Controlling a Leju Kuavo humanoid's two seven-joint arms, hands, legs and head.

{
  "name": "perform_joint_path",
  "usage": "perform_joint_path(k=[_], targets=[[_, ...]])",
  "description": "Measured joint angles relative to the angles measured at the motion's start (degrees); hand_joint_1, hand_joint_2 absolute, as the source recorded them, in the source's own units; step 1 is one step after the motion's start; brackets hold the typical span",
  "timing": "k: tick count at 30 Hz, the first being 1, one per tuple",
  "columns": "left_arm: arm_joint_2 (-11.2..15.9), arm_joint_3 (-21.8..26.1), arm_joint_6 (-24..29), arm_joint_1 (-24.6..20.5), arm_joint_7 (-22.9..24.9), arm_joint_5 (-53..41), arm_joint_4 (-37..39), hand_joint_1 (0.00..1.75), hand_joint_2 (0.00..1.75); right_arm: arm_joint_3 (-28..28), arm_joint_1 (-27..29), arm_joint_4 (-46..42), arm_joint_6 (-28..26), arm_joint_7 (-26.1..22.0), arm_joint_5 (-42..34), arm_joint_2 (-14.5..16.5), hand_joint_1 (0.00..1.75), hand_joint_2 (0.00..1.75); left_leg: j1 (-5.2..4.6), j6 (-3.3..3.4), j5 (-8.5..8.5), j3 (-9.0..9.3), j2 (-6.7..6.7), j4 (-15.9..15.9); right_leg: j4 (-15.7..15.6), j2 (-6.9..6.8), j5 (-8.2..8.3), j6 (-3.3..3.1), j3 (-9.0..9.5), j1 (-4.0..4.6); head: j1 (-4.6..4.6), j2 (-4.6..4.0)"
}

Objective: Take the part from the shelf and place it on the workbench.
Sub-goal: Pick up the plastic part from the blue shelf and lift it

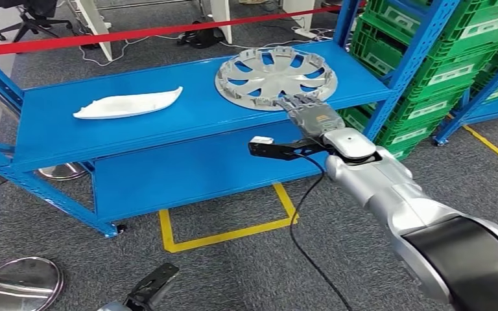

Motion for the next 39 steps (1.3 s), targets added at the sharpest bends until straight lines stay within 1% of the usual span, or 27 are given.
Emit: perform_joint_path(k=[2, 4, 5, 6, 7, 9, 11, 12, 14, 16, 17, 19, 20, 21, 22, 23, 24, 25, 26, 27, 29, 31, 33, 35, 36, 37, 39], targets=[[0.0, 0.0, 0.0, -0.1, 0.0, 0.0, 0.0, 0.0, 0.0, 0.0, -0.1, 0.0, 0.0, 0.0, 0.0, 0.0, 0.0, 1.75, 0.02, -0.51, -2.55, -2.4, 0.13, 4.6, -0.1, 0.02, -0.17, -0.68, 0.18, -0.17, -0.29, 0.0], [0.0, 0.0, 0.0, -0.1, 0.0, 0.0, 0.0, 0.0, 0.0, 0.0, 0.0, 0.0, 0.0, 0.0, 0.0, 0.0, 0.0, 1.75, 0.02, -0.72, -5.82, -7.1, 0.16, 12.9, -0.1, 0.03, -0.4, -1.03, 0.27, -0.13, -0.5, 0.0], [0.0, 0.0, 0.0, 0.0, 0.0, 0.0, 0.0, 0.0, 0.0, 0.1, 0.2, 0.0, 0.0, 0.0, 0.0, 0.0, 0.0, 1.75, 0.02, -0.72, -6.35, -9.06, 0.16, 15.9, -0.1, 0.06, -0.52, -1.1, 0.37, -0.09, -0.5, 0.0], [0.0, 0.0, 0.0, 0.1, 0.0, 0.0, 0.0, 0.0, 0.0, 0.1, 0.3, 0.0, 0.0, 0.0, 0.0, 0.0, 0.0, 1.75, 0.01, -0.63, -5.62, -10.06, 0.16, 16.9, -0.1, 0.09, -0.66, -1.11, 0.53, -0.05, -0.5, 0.0], [0.1, 0.0, 0.0, 0.1, 0.0, 0.0, 0.0, 0.0, 0.0, 0.2, 0.3, 0.0, 0.0, 0.0, 0.0, 0.0, 0.0, 1.75, -0.01, -0.48, -3.8, -9.93, 0.16, 15.6, -0.1, 0.12, -0.81, -1.06, 0.77, -0.02, -0.5, 0.0], [0.1, 0.0, 0.0, 0.1, 0.0, 0.0, 0.0, 0.0, 0.0, 0.2, 0.2, 0.0, 0.0, 0.0, 0.0, 0.0, 0.0, 1.75, -0.11, 0.07, 1.39, -7.03, 0.19, 8.2, -0.1, 0.15, -1.25, -0.76, 1.43, 0.07, -0.5, -0.01], [0.1, 0.0, 0.0, 0.0, 0.0, 0.0, 0.0, 0.0, 0.0, 0.2, 0.0, 0.0, 0.0, 0.0, -0.1, 0.0, 0.0, 1.75, -0.25, 0.59, 3.73, -3.99, 0.25, 1.5, 0.1, 0.23, -1.76, -0.23, 1.77, 0.31, -0.47, 0.0], [0.1, 0.0, 0.0, 0.0, 0.0, 0.0, 0.0, 0.0, 0.0, 0.2, 0.0, 0.0, 0.0, 0.0, -0.1, 0.0, 0.0, 1.75, -0.34, 0.79, 3.7, -3.35, 0.26, 0.2, 0.1, 0.26, -1.93, 0.07, 1.8, 0.38, -0.45, 0.01], [0.1, 0.0, 0.0, 0.0, 0.0, 0.0, 0.0, 0.0, 0.0, 0.3, 0.0, 0.0, 0.0, 0.0, -0.2, 0.0, 0.0, 1.75, -0.31, 1.23, 3.35, -3.01, 0.24, -0.3, -0.1, 0.24, -2.13, 0.67, 1.81, 0.31, -0.4, 0.0], [0.1, 0.0, 0.0, -0.1, 0.0, 0.0, 0.0, 0.0, 0.0, 0.3, -0.1, 0.0, 0.0, -0.1, -0.2, 0.0, 0.0, 1.75, -0.1, 1.83, 3.36, -2.57, 0.23, -0.6, 1.5, 0.07, -3.13, 1.34, 1.18, 0.25, -0.18, -0.01], [0.0, 0.0, 0.0, -0.1, 0.0, 0.0, 0.0, 0.0, 0.0, 0.3, -0.2, 0.0, 0.0, -0.1, -0.2, 0.0, 0.0, 1.75, 0.03, 2.08, 3.32, -2.32, 0.24, -0.8, 4.0, -0.01, -4.36, 1.64, -0.06, 0.23, -0.03, -0.01], [0.0, 0.0, 0.0, -0.1, 0.0, -0.1, 0.0, 0.0, 0.0, 0.3, -0.2, 0.0, 0.0, -0.1, -0.2, 0.0, 0.0, 1.75, 0.04, 2.39, 3.05, -2.08, 0.24, -0.7, 11.8, -0.11, -7.4, 2.09, -4.18, 0.19, 0.28, -0.01], [0.0, 0.0, 0.0, -0.1, 0.0, -0.1, 0.0, 0.0, 0.0, 0.3, 0.0, 0.0, 0.0, -0.1, -0.2, 0.0, 0.0, 1.75, 0.04, 2.44, 2.91, -1.98, 0.24, -0.7, 15.1, -0.13, -8.26, 2.2, -6.21, 0.15, 0.3, 0.0], [0.0, 0.0, 0.0, 0.0, 0.0, -0.1, 0.0, 0.0, 0.0, 0.4, 0.1, 0.0, 0.1, -0.1, -0.2, 0.0, 0.0, 1.75, 0.04, 2.44, 2.74, -1.86, 0.21, -0.7, 16.5, -0.14, -8.04, 2.25, -7.41, 0.12, 0.32, 0.0], [0.0, 0.0, 0.0, 0.0, 0.0, -0.1, 0.0, 0.0, 0.0, 0.4, 0.2, 0.0, 0.1, -0.1, -0.2, 0.0, 0.0, 1.75, 0.06, 2.37, 2.53, -1.67, 0.14, -0.7, 15.6, -0.16, -6.68, 2.27, -7.48, 0.07, 0.32, 0.0], [0.0, 0.0, 0.0, 0.1, 0.0, -0.1, 0.0, 0.0, 0.0, 0.4, 0.2, 0.0, 0.1, -0.1, -0.2, 0.0, 0.0, 1.75, 0.08, 2.22, 2.26, -1.39, 0.06, -0.6, 12.6, -0.17, -4.42, 2.25, -6.39, 0.01, 0.33, 0.0], [0.0, 0.0, 0.0, 0.1, 0.0, -0.1, 0.0, 0.0, 0.0, 0.4, 0.1, 0.0, 0.1, -0.1, -0.2, 0.0, 0.0, 1.75, 0.09, 1.98, 1.92, -1.08, -0.01, -0.5, 8.5, -0.22, -1.97, 2.23, -4.69, -0.07, 0.35, -0.01], [0.0, 0.0, 0.0, 0.0, 0.0, -0.1, 0.0, 0.0, 0.0, 0.4, 0.0, 0.0, 0.1, -0.1, -0.2, 0.0, 0.0, 1.75, -0.02, 1.66, 1.54, -0.86, -0.07, -0.3, 4.6, -0.22, -0.35, 2.15, -2.84, -0.11, 0.4, 0.0], [0.1, 0.0, 0.0, 0.0, 0.0, -0.1, 0.0, 0.0, 0.0, 0.4, -0.1, 0.0, 0.1, -0.1, -0.2, 0.0, 0.0, 1.75, -0.15, 1.36, 1.26, -0.75, -0.1, -0.2, 1.9, -0.19, 0.54, 1.85, -1.49, -0.13, 0.38, -0.01], [0.1, 0.0, 0.0, 0.0, 0.0, -0.1, 0.0, 0.0, 0.0, 0.4, -0.1, 0.1, 0.1, -0.1, -0.2, 0.0, 0.0, 1.75, -0.28, 1.1, 1.08, -0.73, -0.11, -0.1, 0.6, -0.14, 0.61, 1.49, -0.81, -0.11, 0.31, 0.0], [0.1, 0.0, 0.0, 0.0, 0.0, -0.1, 0.0, 0.0, 0.0, 0.4, 0.1, 0.1, 0.2, 0.0, -0.2, -0.1, 0.0, 1.75, -0.34, 0.67, 0.89, -0.69, -0.09, -0.2, 0.5, 0.0, 0.17, 0.53, -0.62, -0.05, 0.12, 0.0], [0.1, 0.0, 0.0, -0.1, 0.0, -0.1, 0.0, 0.0, 0.0, 0.4, 0.1, 0.0, 0.2, 0.0, -0.2, -0.1, 0.0, 1.75, -0.29, 0.15, -0.12, -1.05, -0.01, 0.9, 0.4, 0.04, -0.05, -0.25, -0.41, -0.15, -0.1, 0.0], [0.1, 0.0, 0.0, -0.2, 0.0, -0.1, 0.0, 0.0, 0.0, 0.4, 0.0, 0.0, 0.2, 0.1, -0.2, -0.1, 0.0, 1.75, -0.25, -0.3, -2.9, -3.81, 0.09, 6.3, 0.3, 0.07, -0.25, -0.81, -0.16, -0.24, -0.48, -0.01], [0.1, 0.0, 0.0, -0.1, 0.0, -0.1, 0.0, 0.0, 0.0, 0.4, 0.3, 0.0, 0.2, 0.1, -0.2, -0.1, 0.0, 1.75, -0.21, -0.48, -5.56, -8.41, 0.11, 14.1, 0.3, 0.09, -0.46, -1.1, -0.03, -0.15, -0.69, -0.01], [0.1, 0.0, 0.0, 0.0, 0.0, -0.1, 0.0, 0.0, 0.0, 0.4, 0.4, 0.0, 0.2, 0.1, -0.2, -0.1, 0.0, 1.75, -0.22, -0.45, -5.5, -9.96, 0.11, 16.2, 0.3, 0.11, -0.58, -1.15, 0.08, -0.1, -0.7, -0.01], [0.1, 0.0, 0.0, 0.1, 0.0, -0.1, 0.0, 0.0, 0.0, 0.4, 0.5, 0.0, 0.2, 0.1, -0.2, -0.1, 0.0, 1.75, -0.22, -0.34, -4.3, -10.51, 0.11, 16.2, 0.3, 0.13, -0.71, -1.16, 0.25, -0.06, -0.7, 0.0], [0.1, 0.0, 0.0, 0.1, 0.0, -0.1, 0.0, 0.0, 0.0, 0.4, 0.5, 0.0, 0.2, 0.1, -0.2, -0.1, 0.0, 1.75, -0.25, 0.06, 0.43, -8.39, 0.13, 10.4, 0.3, 0.17, -1.03, -0.95, 0.78, -0.04, -0.7, 0.0]])
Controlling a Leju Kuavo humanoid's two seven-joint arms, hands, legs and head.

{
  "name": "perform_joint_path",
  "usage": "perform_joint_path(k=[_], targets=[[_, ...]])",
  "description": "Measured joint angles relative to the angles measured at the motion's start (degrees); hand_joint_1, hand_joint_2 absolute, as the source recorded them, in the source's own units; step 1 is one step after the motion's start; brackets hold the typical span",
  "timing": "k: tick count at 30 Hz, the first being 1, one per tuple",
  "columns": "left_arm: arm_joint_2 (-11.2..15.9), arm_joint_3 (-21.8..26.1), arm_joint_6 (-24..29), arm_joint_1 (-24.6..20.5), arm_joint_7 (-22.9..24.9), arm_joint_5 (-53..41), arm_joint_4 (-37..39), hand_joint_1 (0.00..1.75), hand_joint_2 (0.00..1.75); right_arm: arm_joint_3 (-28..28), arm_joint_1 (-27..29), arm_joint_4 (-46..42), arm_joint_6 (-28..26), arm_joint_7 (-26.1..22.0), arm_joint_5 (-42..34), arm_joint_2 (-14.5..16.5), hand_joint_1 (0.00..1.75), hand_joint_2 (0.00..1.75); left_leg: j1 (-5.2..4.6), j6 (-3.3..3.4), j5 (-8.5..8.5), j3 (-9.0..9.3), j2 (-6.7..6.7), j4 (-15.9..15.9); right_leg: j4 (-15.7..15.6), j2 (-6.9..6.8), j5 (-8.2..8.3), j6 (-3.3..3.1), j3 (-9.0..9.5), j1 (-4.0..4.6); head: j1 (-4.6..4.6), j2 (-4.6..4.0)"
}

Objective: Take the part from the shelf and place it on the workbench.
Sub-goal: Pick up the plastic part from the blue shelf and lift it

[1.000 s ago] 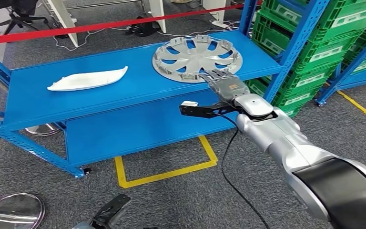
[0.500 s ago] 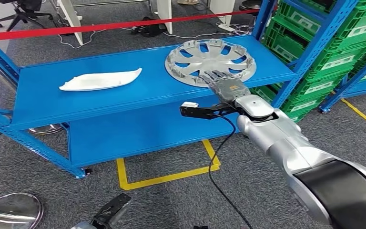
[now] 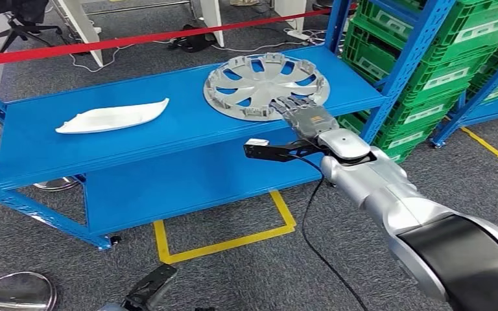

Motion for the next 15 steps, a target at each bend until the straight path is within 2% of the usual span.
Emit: perform_joint_path(k=[1, 2, 3, 7, 8, 9, 11, 12, 13, 14, 15], targets=[[0.0, 0.0, 0.0, 0.0, 0.0, 0.0, 0.0, 0.0, 0.0, 0.0, -0.1, 0.0, 0.0, 0.0, 0.0, 0.0, 0.0, 1.75, -0.06, 0.24, 2.03, 1.77, 0.04, -4.0, 0.1, 0.02, -0.22, 0.23, 0.22, 0.12, 0.01, 0.0], [0.0, 0.0, 0.0, -0.1, 0.0, 0.0, 0.0, 0.0, 0.0, 0.0, -0.2, 0.0, 0.0, 0.0, 0.0, 0.0, 0.0, 1.75, -0.1, 0.45, 3.16, 3.3, 0.07, -7.2, 0.1, 0.05, -0.43, 0.49, 0.36, 0.24, 0.02, -0.01], [0.0, 0.0, 0.0, -0.1, 0.0, 0.0, 0.0, 0.0, 0.0, 0.0, -0.3, 0.0, 0.0, 0.0, 0.0, 0.0, 0.0, 1.75, -0.15, 0.65, 3.54, 4.29, 0.1, -9.3, 0.1, 0.08, -0.61, 0.78, 0.45, 0.34, 0.06, -0.01], [0.0, 0.0, 0.0, -0.1, 0.0, 0.0, 0.0, 0.0, 0.0, 0.0, -0.5, 0.0, 0.0, 0.0, 0.0, 0.0, 0.0, 1.75, -0.03, 1.75, 3.14, 5.31, 0.04, -10.7, 0.6, -0.05, -1.4, 2.09, 0.45, 0.28, 0.2, -0.01], [-0.1, 0.0, 0.0, -0.1, 0.0, 0.0, 0.0, 0.0, 0.0, 0.0, -0.5, 0.0, 0.0, 0.0, 0.0, 0.0, 0.0, 1.75, 0.11, 2.05, 3.12, 5.56, 0.04, -10.8, 2.3, -0.14, -2.37, 2.4, -0.38, 0.27, 0.37, -0.01], [-0.1, 0.0, 0.0, -0.1, 0.0, 0.0, 0.0, 0.0, 0.0, 0.0, -0.6, 0.0, 0.0, 0.0, 0.0, 0.0, 0.0, 1.75, 0.18, 2.28, 3.03, 5.76, 0.06, -10.9, 5.5, -0.24, -3.84, 2.68, -1.95, 0.23, 0.51, -0.01], [-0.1, 0.0, 0.0, -0.1, 0.0, 0.0, 0.0, 0.0, 0.0, 0.0, -0.5, 0.0, 0.0, 0.0, 0.0, 0.0, 0.0, 1.75, 0.19, 2.6, 2.75, 6.0, 0.07, -10.8, 13.5, -0.31, -6.99, 3.06, -6.34, 0.19, 0.72, -0.01], [-0.1, 0.0, 0.0, -0.1, 0.0, 0.0, 0.0, 0.0, 0.0, 0.0, -0.3, 0.0, 0.0, 0.0, 0.0, 0.0, 0.0, 1.75, 0.19, 2.66, 2.61, 6.12, 0.05, -10.8, 16.1, -0.32, -7.47, 3.15, -7.98, 0.17, 0.73, -0.01], [-0.1, 0.0, 0.0, -0.1, 0.0, 0.0, 0.0, 0.0, 0.0, 0.0, -0.2, 0.0, 0.0, 0.0, 0.0, 0.0, 0.0, 1.75, 0.2, 2.64, 2.44, 6.29, 0.0, -10.8, 16.5, -0.33, -6.76, 3.18, -8.57, 0.14, 0.76, -0.01], [-0.1, 0.0, 0.0, 0.0, 0.0, 0.0, 0.0, 0.0, 0.0, 0.0, -0.1, 0.0, 0.0, 0.0, 0.0, 0.0, 0.0, 1.75, 0.22, 2.55, 2.23, 6.55, -0.08, -10.8, 14.4, -0.34, -4.92, 3.16, -7.86, 0.09, 0.75, -0.01], [-0.1, 0.0, 0.0, 0.0, 0.0, 0.0, 0.0, 0.0, 0.0, 0.0, -0.2, 0.0, 0.0, 0.0, 0.0, 0.0, 0.0, 1.75, 0.24, 2.37, 1.95, 6.88, -0.17, -10.7, 10.4, -0.37, -2.45, 3.11, -6.16, 0.04, 0.77, -0.01]])
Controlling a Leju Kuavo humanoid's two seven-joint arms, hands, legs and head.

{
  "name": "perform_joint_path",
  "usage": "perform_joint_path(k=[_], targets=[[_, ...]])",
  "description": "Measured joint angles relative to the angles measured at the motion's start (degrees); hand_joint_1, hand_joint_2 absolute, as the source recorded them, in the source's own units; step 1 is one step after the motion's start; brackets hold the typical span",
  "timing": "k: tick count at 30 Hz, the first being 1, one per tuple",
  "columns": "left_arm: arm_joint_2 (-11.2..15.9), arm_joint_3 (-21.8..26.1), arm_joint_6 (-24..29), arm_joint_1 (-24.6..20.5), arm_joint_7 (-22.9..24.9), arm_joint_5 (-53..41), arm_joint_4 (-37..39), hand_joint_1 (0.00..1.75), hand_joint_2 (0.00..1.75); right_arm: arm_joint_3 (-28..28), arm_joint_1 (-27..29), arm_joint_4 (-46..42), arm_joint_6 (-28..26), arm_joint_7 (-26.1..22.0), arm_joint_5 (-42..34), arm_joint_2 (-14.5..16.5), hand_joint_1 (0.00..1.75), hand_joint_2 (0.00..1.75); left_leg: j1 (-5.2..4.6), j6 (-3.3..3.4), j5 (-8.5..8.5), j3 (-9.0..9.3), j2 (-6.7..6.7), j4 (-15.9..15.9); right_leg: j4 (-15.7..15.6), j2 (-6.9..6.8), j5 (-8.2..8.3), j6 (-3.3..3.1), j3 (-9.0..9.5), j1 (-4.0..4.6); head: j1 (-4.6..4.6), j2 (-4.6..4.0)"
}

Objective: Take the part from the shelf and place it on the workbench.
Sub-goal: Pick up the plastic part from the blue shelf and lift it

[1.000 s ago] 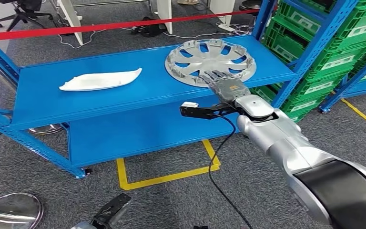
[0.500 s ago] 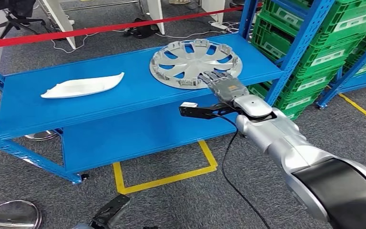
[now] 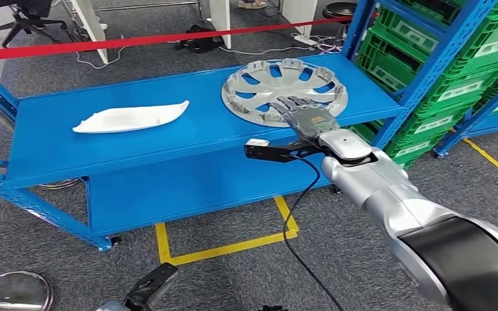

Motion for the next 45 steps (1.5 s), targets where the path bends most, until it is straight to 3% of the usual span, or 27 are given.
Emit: perform_joint_path(k=[2, 3, 7, 9, 11, 12, 13, 14, 16, 18, 20, 23, 25, 27, 28, 29, 31, 33, 34, 38, 40, 42, 43, 44, 45], targets=[[0.0, 0.0, 0.0, 0.0, 0.0, 0.0, 0.0, 0.0, 0.0, 0.0, -0.2, 0.0, 0.0, 0.0, 0.0, 0.0, 0.0, 1.75, -0.17, -0.58, -0.61, 0.51, -0.11, 0.2, -7.8, 0.03, 3.28, -0.24, 3.82, -0.01, 0.01, 0.0], [0.0, 0.0, 0.0, 0.0, 0.0, 0.0, 0.0, 0.0, 0.0, 0.0, -0.2, 0.0, 0.0, 0.0, 0.0, 0.0, 0.0, 1.75, -0.28, -0.88, -0.82, 0.62, -0.13, 0.2, -9.9, 0.08, 3.82, -0.5, 4.93, 0.02, -0.02, 0.0], [0.1, 0.0, 0.0, -0.1, 0.0, 0.0, 0.0, 0.0, 0.0, 0.0, -0.3, 0.0, 0.1, 0.1, -0.1, 0.0, 0.0, 1.75, -0.29, -1.95, -1.57, 0.51, -0.03, 0.5, -10.8, 0.29, 3.42, -2.04, 5.43, 0.03, -0.2, 0.01], [0.1, 0.0, 0.0, -0.1, 0.0, -0.1, 0.0, 0.0, 0.0, 0.0, -0.3, 0.0, 0.2, 0.1, -0.1, 0.0, 0.0, 1.75, -0.24, -2.51, -3.9, -1.57, 0.08, 4.7, -11.0, 0.29, 3.26, -2.66, 5.71, -0.22, -0.5, 0.01], [0.1, 0.0, 0.0, -0.1, 0.0, -0.1, 0.0, 0.0, 0.0, 0.0, -0.2, 0.0, 0.2, 0.1, -0.2, 0.0, 0.0, 1.75, -0.19, -2.81, -6.94, -5.84, 0.11, 12.3, -11.0, 0.29, 3.01, -2.96, 5.86, -0.23, -0.73, 0.0], [0.1, 0.0, 0.0, 0.0, 0.0, -0.1, 0.0, 0.0, 0.0, 0.0, 0.0, 0.0, 0.2, 0.1, -0.2, 0.0, 0.0, 1.75, -0.16, -2.87, -7.5, -7.75, 0.12, 15.2, -11.0, 0.3, 2.87, -3.02, 5.96, -0.22, -0.73, 0.0], [0.1, 0.0, 0.0, 0.1, 0.0, -0.1, 0.0, 0.0, 0.0, 0.0, 0.1, 0.0, 0.2, 0.1, -0.2, 0.0, 0.0, 1.75, -0.15, -2.89, -6.93, -8.81, 0.12, 16.3, -11.0, 0.3, 2.71, -2.99, 6.12, -0.22, -0.74, 0.0], [0.1, 0.0, 0.0, 0.1, 0.0, -0.1, 0.0, 0.0, 0.0, 0.1, 0.1, 0.0, 0.2, 0.1, -0.2, 0.0, 0.0, 1.75, -0.13, -2.85, -5.28, -8.81, 0.13, 15.3, -11.0, 0.31, 2.51, -2.91, 6.38, -0.24, -0.74, 0.0], [0.1, 0.0, 0.0, 0.1, 0.0, -0.1, 0.0, 0.0, 0.0, 0.1, 0.1, 0.0, 0.2, 0.1, -0.2, 0.0, 0.0, 1.75, -0.06, -2.73, -0.28, -6.11, 0.29, 8.3, -10.9, 0.33, 1.96, -2.48, 7.1, -0.25, -0.74, 0.0], [0.1, 0.0, 0.0, 0.0, 0.0, -0.1, 0.0, 0.0, 0.0, 0.1, -0.1, 0.0, 0.2, 0.1, -0.3, 0.0, 0.0, 1.75, -0.04, -2.39, 2.04, -3.13, 0.42, 1.9, -10.8, 0.39, 1.4, -1.88, 7.53, -0.04, -0.76, 0.0], [0.1, 0.0, 0.0, 0.0, 0.0, -0.1, 0.0, 0.0, 0.0, 0.1, -0.3, 0.0, 0.2, 0.1, -0.3, 0.0, 0.0, 1.75, -0.15, -1.76, 1.52, -2.3, 0.35, 0.3, -10.9, 0.43, 1.1, -1.35, 7.65, 0.12, -0.72, 0.0], [0.0, 0.0, 0.0, 0.0, 0.0, -0.1, 0.0, 0.0, 0.0, 0.1, -0.3, 0.0, 0.2, 0.1, -0.4, 0.0, 0.0, 1.75, -0.01, -0.62, 1.28, -1.89, 0.28, 0.3, -9.6, 0.19, 0.03, -0.47, 7.13, -0.04, -0.46, 0.0], [0.0, 0.0, 0.0, 0.0, 0.0, -0.1, 0.0, 0.0, 0.0, 0.1, -0.4, 0.0, 0.2, 0.1, -0.4, 0.0, 0.0, 1.75, 0.03, -0.06, 1.03, -1.45, 0.28, 0.2, -3.4, 0.04, -2.73, -0.07, 4.0, -0.06, -0.14, 0.0], [0.0, 0.0, 0.0, 0.0, 0.0, -0.1, 0.0, 0.0, 0.0, 0.2, -0.2, 0.0, 0.3, 0.1, -0.4, 0.0, 0.0, 1.75, -0.05, 0.25, 0.72, -1.14, 0.26, 0.2, 4.3, 0.02, -5.23, 0.03, -0.49, -0.06, 0.01, 0.0], [0.0, 0.0, 0.0, 0.0, 0.0, -0.1, 0.0, 0.0, 0.0, 0.2, -0.1, 0.0, 0.3, 0.1, -0.4, 0.0, 0.0, 1.75, -0.09, 0.31, 0.53, -0.94, 0.21, 0.3, 6.0, 0.02, -5.11, -0.04, -1.85, -0.05, 0.05, 0.0], [0.0, 0.0, 0.0, 0.0, 0.0, -0.1, 0.0, 0.0, 0.0, 0.2, 0.0, 0.0, 0.3, 0.1, -0.4, 0.0, 0.0, 1.75, -0.12, 0.3, 0.31, -0.67, 0.12, 0.3, 5.4, 0.02, -3.8, -0.18, -2.05, -0.04, 0.07, 0.0], [0.0, 0.0, 0.0, 0.1, 0.0, -0.1, 0.0, 0.0, 0.0, 0.2, 0.0, 0.0, 0.3, 0.1, -0.4, 0.0, 0.0, 1.75, -0.17, 0.09, -0.26, 0.14, -0.08, 0.3, -1.8, 0.02, 1.14, -0.69, 0.68, 0.04, 0.1, 0.0], [0.0, 0.0, 0.0, 0.0, 0.0, -0.1, 0.0, 0.0, 0.0, 0.3, -0.2, 0.0, 0.3, 0.1, -0.4, -0.1, 0.0, 1.75, -0.38, -0.42, -0.87, 0.71, -0.19, 0.4, -9.1, 0.04, 4.17, -1.18, 4.19, 0.24, 0.05, 0.0], [0.0, 0.0, 0.0, 0.0, 0.0, -0.1, 0.0, 0.0, 0.0, 0.3, -0.3, 0.0, 0.3, 0.1, -0.4, -0.1, 0.0, 1.75, -0.44, -0.7, -1.07, 0.82, -0.21, 0.4, -10.7, 0.09, 4.51, -1.37, 5.08, 0.35, 0.02, 0.0], [-0.1, -0.1, 0.0, -0.1, 0.0, -0.1, 0.0, 0.0, 0.0, 0.3, -0.4, 0.0, 0.2, 0.2, -0.4, -0.1, 0.0, 1.75, -0.32, -1.95, -2.01, 0.56, -0.08, 1.0, -11.4, 0.24, 4.07, -2.33, 5.54, 0.23, -0.18, 0.01], [0.0, -0.1, 0.0, -0.1, 0.0, -0.1, 0.0, 0.0, 0.0, 0.3, -0.4, 0.0, 0.2, 0.2, -0.4, -0.2, 0.0, 1.75, -0.25, -2.6, -4.56, -1.98, 0.04, 5.8, -11.7, 0.22, 3.98, -2.79, 5.81, -0.04, -0.42, 0.01], [0.0, -0.1, 0.0, -0.1, 0.0, -0.1, 0.0, 0.0, 0.0, 0.3, -0.2, 0.0, 0.2, 0.1, -0.4, -0.2, 0.0, 1.75, -0.11, -3.04, -7.37, -6.36, 0.07, 13.4, -11.7, 0.21, 3.76, -3.04, 5.94, -0.09, -0.51, 0.0], [0.0, -0.1, 0.0, 0.0, 0.0, -0.1, 0.0, 0.0, 0.0, 0.3, 0.0, 0.0, 0.3, 0.1, -0.4, -0.2, 0.0, 1.75, -0.03, -3.19, -7.56, -7.97, 0.08, 15.7, -11.7, 0.21, 3.62, -3.06, 6.04, -0.11, -0.52, 0.0], [0.0, -0.1, 0.0, 0.1, 0.0, -0.1, 0.0, 0.0, 0.0, 0.3, 0.1, 0.0, 0.3, 0.1, -0.4, -0.2, 0.0, 1.75, 0.05, -3.3, -6.55, -8.63, 0.09, 16.0, -11.7, 0.22, 3.47, -3.0, 6.2, -0.15, -0.51, 0.0], [0.0, -0.1, 0.0, 0.1, 0.0, -0.1, 0.0, 0.0, 0.0, 0.3, 0.2, 0.0, 0.3, 0.1, -0.4, -0.2, 0.0, 1.75, 0.13, -3.38, -4.51, -8.15, 0.12, 14.1, -11.7, 0.23, 3.29, -2.88, 6.41, -0.22, -0.51, 0.0]])
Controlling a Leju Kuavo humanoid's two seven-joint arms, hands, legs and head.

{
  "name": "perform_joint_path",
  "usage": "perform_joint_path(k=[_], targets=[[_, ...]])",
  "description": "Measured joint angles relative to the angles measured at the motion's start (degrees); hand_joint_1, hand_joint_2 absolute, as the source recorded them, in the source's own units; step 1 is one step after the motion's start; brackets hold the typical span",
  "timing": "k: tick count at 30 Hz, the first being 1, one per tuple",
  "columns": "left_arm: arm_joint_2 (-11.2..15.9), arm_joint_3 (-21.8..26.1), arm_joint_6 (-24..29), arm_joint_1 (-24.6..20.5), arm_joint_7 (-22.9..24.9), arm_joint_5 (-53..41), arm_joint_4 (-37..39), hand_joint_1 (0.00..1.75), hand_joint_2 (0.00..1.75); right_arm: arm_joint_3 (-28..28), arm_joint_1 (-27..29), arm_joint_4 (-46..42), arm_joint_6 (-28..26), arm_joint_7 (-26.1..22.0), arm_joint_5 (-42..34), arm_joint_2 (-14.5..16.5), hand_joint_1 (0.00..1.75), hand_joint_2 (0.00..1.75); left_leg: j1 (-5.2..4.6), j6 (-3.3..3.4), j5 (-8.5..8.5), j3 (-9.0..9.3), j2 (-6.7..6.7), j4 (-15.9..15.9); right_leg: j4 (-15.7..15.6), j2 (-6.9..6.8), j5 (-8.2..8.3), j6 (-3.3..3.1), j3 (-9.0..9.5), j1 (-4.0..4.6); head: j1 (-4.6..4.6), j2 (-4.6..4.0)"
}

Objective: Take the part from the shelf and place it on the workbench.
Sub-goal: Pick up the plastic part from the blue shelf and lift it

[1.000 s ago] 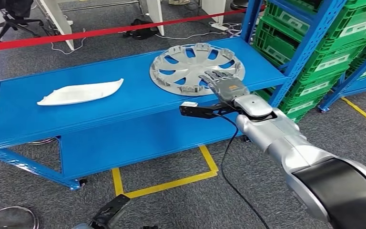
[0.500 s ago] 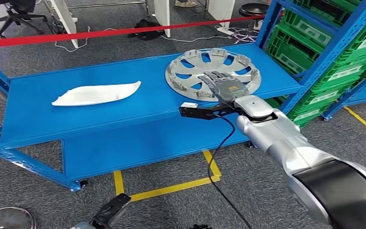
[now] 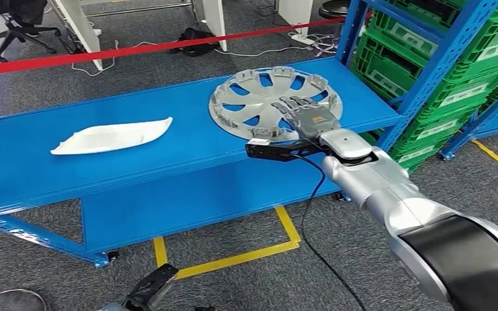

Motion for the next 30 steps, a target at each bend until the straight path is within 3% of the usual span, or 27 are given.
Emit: perform_joint_path(k=[2, 3, 5, 8, 10, 12, 13, 14, 15, 17, 19, 22, 26, 28, 30], targets=[[0.0, 0.0, 0.0, 0.0, 0.0, 0.0, 0.0, 0.0, 0.0, 0.0, -0.1, 0.0, 0.0, 0.0, 0.0, 0.0, 0.0, 1.75, 0.2, -0.17, 4.77, 3.03, 0.2, -7.3, 0.2, 0.05, -0.5, 0.56, 0.48, -0.03, -0.06, 0.0], [0.0, 0.0, 0.0, -0.1, 0.0, 0.0, 0.0, 0.0, 0.0, 0.0, -0.2, 0.0, 0.0, 0.0, 0.0, 0.0, 0.0, 1.75, 0.28, 0.01, 5.96, 4.54, 0.23, -10.6, 0.4, 0.11, -0.79, 0.92, 0.56, 0.04, -0.1, 0.0], [0.0, 0.0, -0.1, -0.1, 0.0, -0.1, 0.0, 0.0, 0.0, 0.0, -0.4, 0.0, 0.0, 0.0, 0.0, 0.0, 0.0, 1.75, 0.25, 0.72, 6.13, 5.95, 0.2, -13.6, 0.5, 0.19, -1.2, 1.62, 0.61, 0.24, -0.05, 0.0], [-0.1, -0.1, -0.1, -0.1, 0.0, -0.2, 0.0, 0.0, 0.0, 0.0, -0.5, 0.0, 0.0, 0.0, 0.0, 0.0, 0.0, 1.75, 0.23, 2.13, 5.66, 6.38, 0.09, -13.7, 1.2, 0.01, -1.93, 2.52, 0.51, 0.04, 0.21, 0.01], [-0.1, -0.1, -0.1, -0.1, 0.0, -0.2, 0.0, 0.0, 0.0, 0.0, -0.5, 0.0, 0.0, 0.0, 0.0, 0.0, 0.0, 1.75, 0.33, 2.8, 5.48, 6.83, 0.08, -13.8, 5.9, -0.17, -4.29, 2.94, -1.76, -0.01, 0.53, 0.01], [-0.1, -0.2, -0.1, -0.1, 0.0, -0.2, 0.0, 0.0, 0.0, 0.0, -0.4, 0.0, 0.0, 0.0, -0.1, 0.0, 0.0, 1.75, 0.22, 3.2, 5.18, 7.11, 0.08, -13.8, 13.9, -0.21, -7.36, 3.11, -6.04, 0.0, 0.73, 0.0], [-0.1, -0.2, -0.1, -0.1, 0.0, -0.2, 0.0, 0.0, 0.0, 0.0, -0.2, 0.0, 0.0, 0.0, -0.1, 0.0, 0.0, 1.75, 0.16, 3.3, 5.03, 7.25, 0.06, -13.8, 16.7, -0.21, -7.96, 3.11, -7.83, 0.0, 0.73, 0.0], [-0.1, -0.2, -0.1, -0.1, 0.0, -0.2, 0.0, 0.0, 0.0, 0.0, -0.1, 0.0, 0.0, 0.0, -0.1, 0.0, 0.0, 1.75, 0.12, 3.33, 4.85, 7.45, 0.0, -13.8, 17.5, -0.21, -7.41, 3.04, -8.65, 0.0, 0.75, 0.0], [-0.1, -0.2, -0.1, 0.0, 0.0, -0.2, 0.0, 0.0, 0.0, 0.0, 0.0, 0.0, 0.0, 0.0, -0.1, 0.0, 0.0, 1.75, 0.09, 3.28, 4.62, 7.74, -0.08, -13.8, 15.9, -0.21, -5.74, 2.9, -8.28, 0.0, 0.75, 0.0], [-0.1, -0.2, -0.1, 0.0, 0.0, -0.2, 0.0, 0.0, 0.0, 0.0, -0.1, 0.0, 0.0, 0.0, -0.1, 0.0, 0.0, 1.75, 0.02, 2.93, 4.02, 8.54, -0.26, -13.8, 8.0, -0.21, -1.06, 2.49, -4.95, 0.04, 0.76, 0.0], [-0.1, -0.2, -0.1, -0.1, 0.0, -0.2, 0.0, 0.0, 0.0, 0.1, -0.3, 0.0, 0.0, 0.0, -0.1, 0.0, 0.0, 1.75, -0.19, 2.37, 3.48, 9.03, -0.34, -13.7, 1.8, -0.12, 1.12, 2.05, -1.87, 0.16, 0.71, 0.0], [-0.1, -0.2, 0.0, -0.1, 0.1, -0.2, 0.0, 0.0, 0.0, 0.1, -0.3, 0.0, 0.0, 0.0, -0.1, -0.1, 0.0, 1.75, -0.24, 1.86, 3.36, 9.23, -0.32, -14.0, 0.6, 0.07, 0.87, 1.49, -1.14, 0.37, 0.59, 0.0], [-0.1, -0.2, 0.0, -0.1, 0.3, -0.2, 0.0, 0.0, 0.0, 0.0, -0.3, 0.0, 0.0, 0.1, -0.1, -0.1, 0.0, 1.75, -0.24, 3.0, 3.59, 9.39, -0.29, -14.4, 0.3, 0.35, 0.99, 1.35, -1.21, 0.33, 0.51, 0.0], [-0.1, -0.2, 0.0, -0.1, 0.3, -0.2, 0.0, 0.0, 0.0, 0.0, -0.2, 0.0, 0.0, 0.1, -0.1, -0.1, 0.0, 1.75, -0.2, 2.87, 3.65, 9.46, -0.26, -14.7, 0.3, 0.43, 0.94, 1.16, -1.3, 0.43, 0.53, 0.0], [-0.1, -0.2, 0.0, -0.1, 0.3, -0.2, 0.0, 0.0, 0.87, 0.0, -0.2, 0.0, -0.1, 0.1, -0.1, -0.1, 0.0, 1.75, -0.13, 2.31, 3.71, 9.47, -0.23, -14.9, 0.4, 0.46, 0.93, 0.94, -1.4, 0.52, 0.53, 0.0]])
